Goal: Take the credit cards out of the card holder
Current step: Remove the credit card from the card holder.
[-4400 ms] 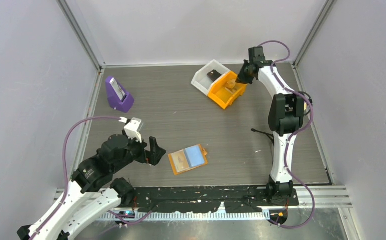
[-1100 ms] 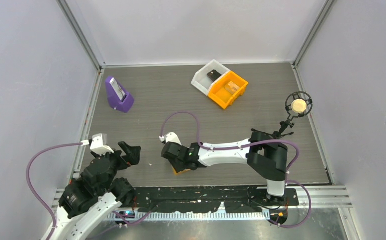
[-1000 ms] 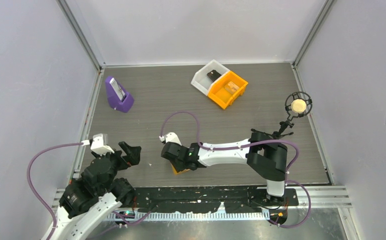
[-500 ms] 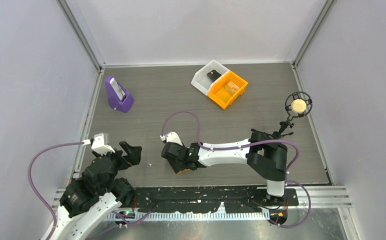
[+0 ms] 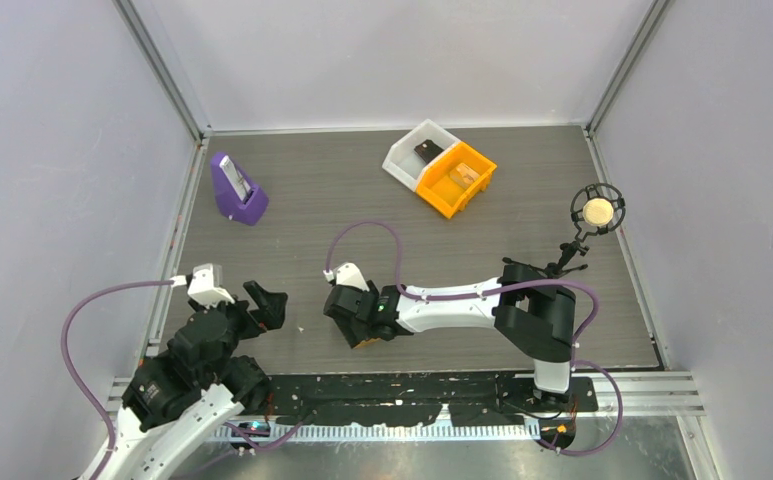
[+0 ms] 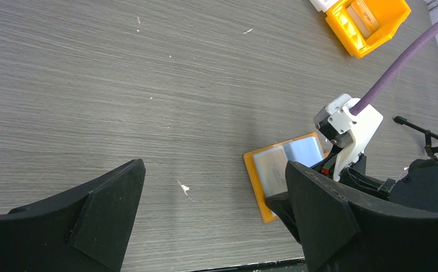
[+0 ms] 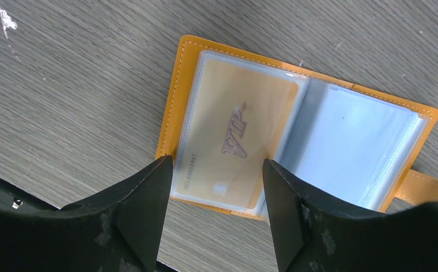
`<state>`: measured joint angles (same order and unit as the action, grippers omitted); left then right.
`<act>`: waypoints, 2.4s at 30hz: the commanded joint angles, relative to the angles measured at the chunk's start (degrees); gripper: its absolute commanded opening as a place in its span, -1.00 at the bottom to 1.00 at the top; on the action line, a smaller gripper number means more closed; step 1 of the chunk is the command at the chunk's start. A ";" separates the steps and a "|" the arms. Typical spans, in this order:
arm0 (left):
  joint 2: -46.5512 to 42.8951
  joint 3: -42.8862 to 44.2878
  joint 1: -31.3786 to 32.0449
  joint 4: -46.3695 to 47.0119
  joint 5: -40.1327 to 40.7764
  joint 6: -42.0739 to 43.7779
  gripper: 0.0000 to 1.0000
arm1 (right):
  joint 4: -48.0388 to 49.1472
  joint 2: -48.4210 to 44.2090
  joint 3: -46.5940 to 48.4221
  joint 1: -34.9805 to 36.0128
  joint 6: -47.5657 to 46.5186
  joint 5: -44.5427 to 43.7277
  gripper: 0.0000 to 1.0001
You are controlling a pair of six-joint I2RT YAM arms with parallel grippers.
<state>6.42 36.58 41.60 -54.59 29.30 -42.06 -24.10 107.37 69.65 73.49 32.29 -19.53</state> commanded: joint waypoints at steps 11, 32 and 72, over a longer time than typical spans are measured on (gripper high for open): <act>1.23 0.16 0.06 3.76 -1.38 -0.90 0.98 | -1.03 0.22 1.58 0.07 -0.01 -3.46 0.41; 8.35 -3.65 0.05 5.54 -5.84 -5.64 0.98 | 2.10 -2.41 -1.63 -0.99 1.34 -0.60 0.27; 32.90 -7.58 -0.62 21.08 -17.26 -11.47 0.26 | 40.16 -15.09 -25.59 -15.03 10.58 32.00 -0.39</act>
<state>34.35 27.83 41.21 -39.22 13.28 -53.58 9.80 94.96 45.65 59.13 41.10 9.06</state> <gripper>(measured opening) 0.685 0.353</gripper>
